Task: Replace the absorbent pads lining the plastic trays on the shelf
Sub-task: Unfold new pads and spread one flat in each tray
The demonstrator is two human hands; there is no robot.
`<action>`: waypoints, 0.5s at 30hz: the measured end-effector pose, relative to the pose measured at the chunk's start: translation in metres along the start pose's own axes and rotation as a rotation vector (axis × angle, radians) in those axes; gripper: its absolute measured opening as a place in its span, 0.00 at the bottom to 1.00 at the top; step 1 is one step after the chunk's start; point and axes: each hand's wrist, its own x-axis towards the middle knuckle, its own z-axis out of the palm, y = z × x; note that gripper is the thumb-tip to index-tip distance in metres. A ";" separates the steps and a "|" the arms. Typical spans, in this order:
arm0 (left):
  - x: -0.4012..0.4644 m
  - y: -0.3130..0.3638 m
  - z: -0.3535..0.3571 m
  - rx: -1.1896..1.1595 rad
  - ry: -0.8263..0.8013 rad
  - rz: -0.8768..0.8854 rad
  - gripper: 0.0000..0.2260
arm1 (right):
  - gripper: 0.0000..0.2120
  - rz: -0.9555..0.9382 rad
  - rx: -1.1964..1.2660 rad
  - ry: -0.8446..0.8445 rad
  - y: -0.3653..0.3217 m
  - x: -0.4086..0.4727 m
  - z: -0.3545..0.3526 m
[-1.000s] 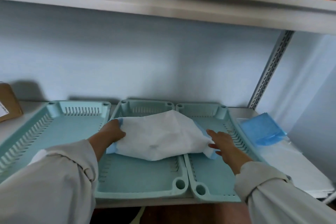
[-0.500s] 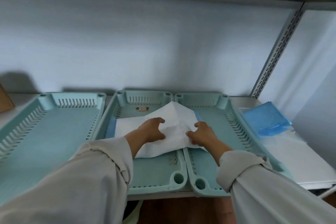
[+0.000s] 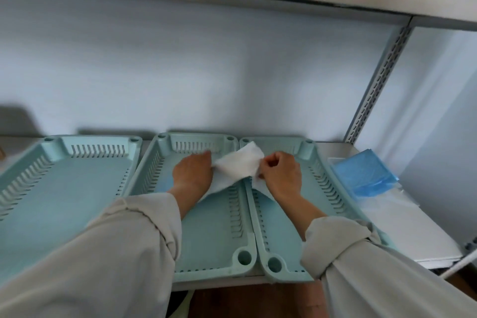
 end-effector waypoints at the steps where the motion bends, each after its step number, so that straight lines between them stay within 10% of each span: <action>1: 0.005 0.002 -0.011 -0.079 0.088 -0.015 0.09 | 0.05 -0.042 0.056 0.080 -0.011 -0.002 -0.003; 7: 0.007 -0.010 -0.037 -0.323 0.421 0.141 0.09 | 0.05 -0.216 0.014 0.221 -0.039 -0.021 -0.024; 12: -0.008 -0.054 -0.001 -0.086 -0.332 -0.150 0.28 | 0.10 -0.315 -0.397 -0.272 -0.030 -0.059 -0.009; 15: -0.018 -0.056 0.003 -0.054 -0.496 -0.118 0.29 | 0.14 -0.203 -0.292 -0.639 -0.022 -0.075 0.007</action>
